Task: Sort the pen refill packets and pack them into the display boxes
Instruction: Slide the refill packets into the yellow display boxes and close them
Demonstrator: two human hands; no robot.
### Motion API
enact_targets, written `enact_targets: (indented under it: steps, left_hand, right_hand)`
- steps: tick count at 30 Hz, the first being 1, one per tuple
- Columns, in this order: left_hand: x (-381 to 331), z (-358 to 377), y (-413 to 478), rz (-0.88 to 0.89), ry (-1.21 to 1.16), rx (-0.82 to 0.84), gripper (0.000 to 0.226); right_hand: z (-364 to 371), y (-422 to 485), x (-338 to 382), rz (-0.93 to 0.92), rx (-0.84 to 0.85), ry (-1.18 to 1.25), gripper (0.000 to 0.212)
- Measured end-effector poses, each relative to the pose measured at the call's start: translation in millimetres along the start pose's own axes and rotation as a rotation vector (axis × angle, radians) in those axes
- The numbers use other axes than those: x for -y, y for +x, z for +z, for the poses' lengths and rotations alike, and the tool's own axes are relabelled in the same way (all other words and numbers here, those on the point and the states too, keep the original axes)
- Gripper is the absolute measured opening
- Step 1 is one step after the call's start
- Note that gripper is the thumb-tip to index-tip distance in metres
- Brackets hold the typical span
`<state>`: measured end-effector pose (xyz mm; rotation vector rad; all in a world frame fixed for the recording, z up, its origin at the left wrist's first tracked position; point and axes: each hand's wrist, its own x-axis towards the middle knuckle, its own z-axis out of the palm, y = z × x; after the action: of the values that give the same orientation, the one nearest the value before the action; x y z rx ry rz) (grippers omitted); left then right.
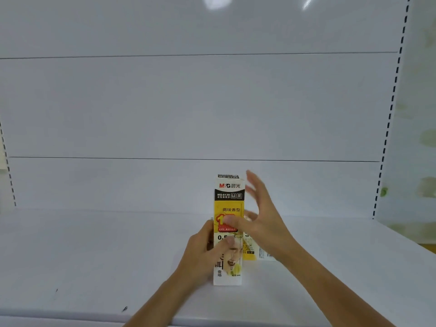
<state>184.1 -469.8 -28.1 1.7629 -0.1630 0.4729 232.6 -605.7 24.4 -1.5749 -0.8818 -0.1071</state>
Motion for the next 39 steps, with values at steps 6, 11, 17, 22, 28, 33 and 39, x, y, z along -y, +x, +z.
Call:
enact_targets:
  steps: [6,11,17,22,28,33,39]
  left_hand:
    - [-20,-9,9,0.398,0.228,-0.18,0.072]
    - [-34,-20,19,0.385,0.25,-0.07,0.063]
    - [14,-28,1,0.155,0.791,-0.013,0.098]
    - [7,-23,4,-0.114,0.616,-0.066,0.071]
    - [4,-14,21,-0.367,0.173,-0.059,0.088]
    - [7,-9,37,-0.504,-0.111,-0.039,0.021]
    - [15,-12,48,-0.477,0.063,-0.047,0.024]
  right_hand:
    - [-22,-10,0,0.08,0.23,-0.045,0.034]
    - [-47,-5,17,0.213,0.435,-0.467,0.013]
    - [-42,-22,-21,0.111,0.185,-0.993,0.105]
    - [-53,-17,-41,0.207,-0.031,-1.063,0.108]
    - [-64,-8,-67,0.63,-0.11,-0.228,0.083]
    - [-57,3,-81,0.674,-0.114,-0.042,0.064]
    - [-52,4,-91,0.666,-0.202,-0.103,0.062]
